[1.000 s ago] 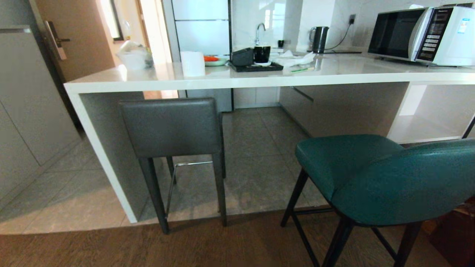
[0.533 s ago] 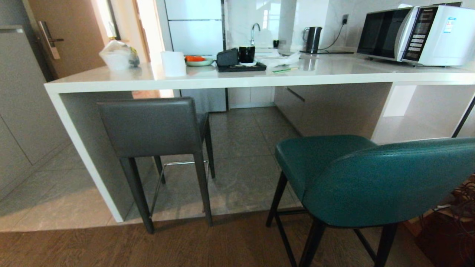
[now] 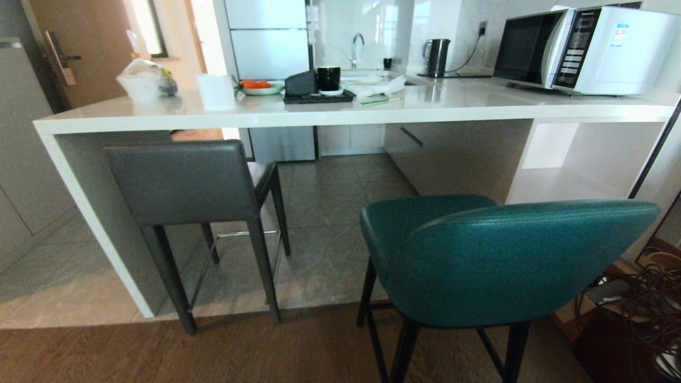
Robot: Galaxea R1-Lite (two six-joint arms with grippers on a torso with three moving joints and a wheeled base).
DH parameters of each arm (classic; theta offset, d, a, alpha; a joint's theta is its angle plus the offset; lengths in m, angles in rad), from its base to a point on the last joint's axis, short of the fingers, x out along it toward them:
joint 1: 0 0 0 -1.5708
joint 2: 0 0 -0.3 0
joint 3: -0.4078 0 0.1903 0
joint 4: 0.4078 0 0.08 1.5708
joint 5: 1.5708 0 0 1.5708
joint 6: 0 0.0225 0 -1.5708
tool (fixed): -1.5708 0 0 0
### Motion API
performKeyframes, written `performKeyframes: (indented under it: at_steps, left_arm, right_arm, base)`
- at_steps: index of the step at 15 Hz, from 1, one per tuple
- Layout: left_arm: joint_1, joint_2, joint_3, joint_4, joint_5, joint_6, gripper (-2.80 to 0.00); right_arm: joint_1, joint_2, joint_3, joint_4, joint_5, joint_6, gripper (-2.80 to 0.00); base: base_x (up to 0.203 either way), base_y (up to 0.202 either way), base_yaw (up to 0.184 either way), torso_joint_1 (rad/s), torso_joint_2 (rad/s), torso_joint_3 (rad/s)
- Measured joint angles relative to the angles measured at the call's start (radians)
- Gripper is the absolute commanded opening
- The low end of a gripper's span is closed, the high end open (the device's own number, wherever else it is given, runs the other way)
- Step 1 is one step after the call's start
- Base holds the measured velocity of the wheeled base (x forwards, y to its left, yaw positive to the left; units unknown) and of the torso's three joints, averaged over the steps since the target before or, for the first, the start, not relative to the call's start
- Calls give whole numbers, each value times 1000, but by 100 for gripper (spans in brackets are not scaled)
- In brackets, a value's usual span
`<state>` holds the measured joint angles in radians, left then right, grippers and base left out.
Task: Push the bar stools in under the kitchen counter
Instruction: Push the blue chair back under the dining table
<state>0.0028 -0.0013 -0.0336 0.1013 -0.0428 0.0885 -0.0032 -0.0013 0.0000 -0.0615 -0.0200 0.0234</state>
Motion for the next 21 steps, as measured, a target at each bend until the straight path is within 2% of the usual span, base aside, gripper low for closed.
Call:
performKeyframes:
  at_steps: [18, 21]
  left_arm:
    - [-1, 0, 0, 0, 3, -4, -280]
    - [-1, 0, 0, -1, 7, -11, -280]
  right_arm:
    - [0, 0, 0, 0, 0, 1, -280]
    - [0, 0, 0, 0, 0, 1, -280]
  base:
    - [0, -194, 2, 3, 2, 3]
    - [0, -120, 0, 3, 3, 5]
